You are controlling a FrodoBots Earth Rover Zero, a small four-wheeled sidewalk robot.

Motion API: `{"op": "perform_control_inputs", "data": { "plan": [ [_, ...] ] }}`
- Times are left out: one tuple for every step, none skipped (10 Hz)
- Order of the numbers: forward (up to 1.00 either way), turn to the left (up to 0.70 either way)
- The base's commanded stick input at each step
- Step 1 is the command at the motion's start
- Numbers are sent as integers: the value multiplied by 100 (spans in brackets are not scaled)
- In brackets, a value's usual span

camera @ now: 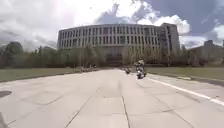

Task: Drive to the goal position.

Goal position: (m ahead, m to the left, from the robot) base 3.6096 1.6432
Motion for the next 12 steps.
{"op": "perform_control_inputs", "data": {
  "plan": [
    [70,3],
    [70,3],
    [70,3],
    [70,3],
    [70,3],
    [70,3],
    [70,3],
    [70,3],
    [70,3],
    [70,27],
    [70,34],
    [70,38]
  ]
}}
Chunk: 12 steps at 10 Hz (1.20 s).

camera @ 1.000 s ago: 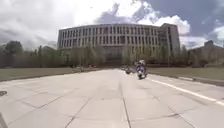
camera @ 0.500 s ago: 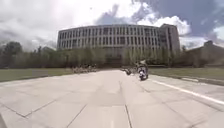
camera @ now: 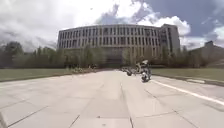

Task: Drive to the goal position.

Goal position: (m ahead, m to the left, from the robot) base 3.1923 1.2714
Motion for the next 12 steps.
{"op": "perform_control_inputs", "data": {
  "plan": [
    [70,38],
    [70,38],
    [70,29],
    [70,16],
    [70,3],
    [70,3],
    [70,3],
    [70,3],
    [70,3],
    [70,3],
    [70,3],
    [70,3]
  ]
}}
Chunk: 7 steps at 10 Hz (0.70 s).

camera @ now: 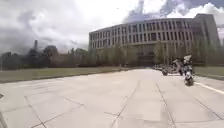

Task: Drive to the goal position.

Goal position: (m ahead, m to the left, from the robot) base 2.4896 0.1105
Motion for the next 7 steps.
{"op": "perform_control_inputs", "data": {
  "plan": [
    [70,3],
    [70,3],
    [70,3],
    [70,3],
    [70,3],
    [70,3],
    [70,3]
  ]
}}
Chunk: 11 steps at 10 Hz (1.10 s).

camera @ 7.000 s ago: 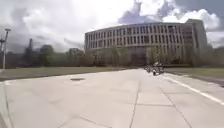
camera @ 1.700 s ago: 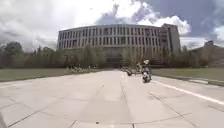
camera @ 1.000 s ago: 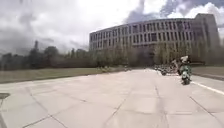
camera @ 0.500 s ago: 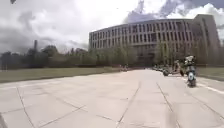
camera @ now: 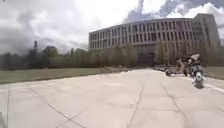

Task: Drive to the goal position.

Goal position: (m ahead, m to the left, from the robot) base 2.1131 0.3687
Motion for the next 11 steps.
{"op": "perform_control_inputs", "data": {
  "plan": [
    [70,3],
    [70,3],
    [70,3],
    [70,3],
    [70,3],
    [70,3],
    [70,3],
    [70,3],
    [70,3],
    [70,3],
    [70,3]
  ]
}}
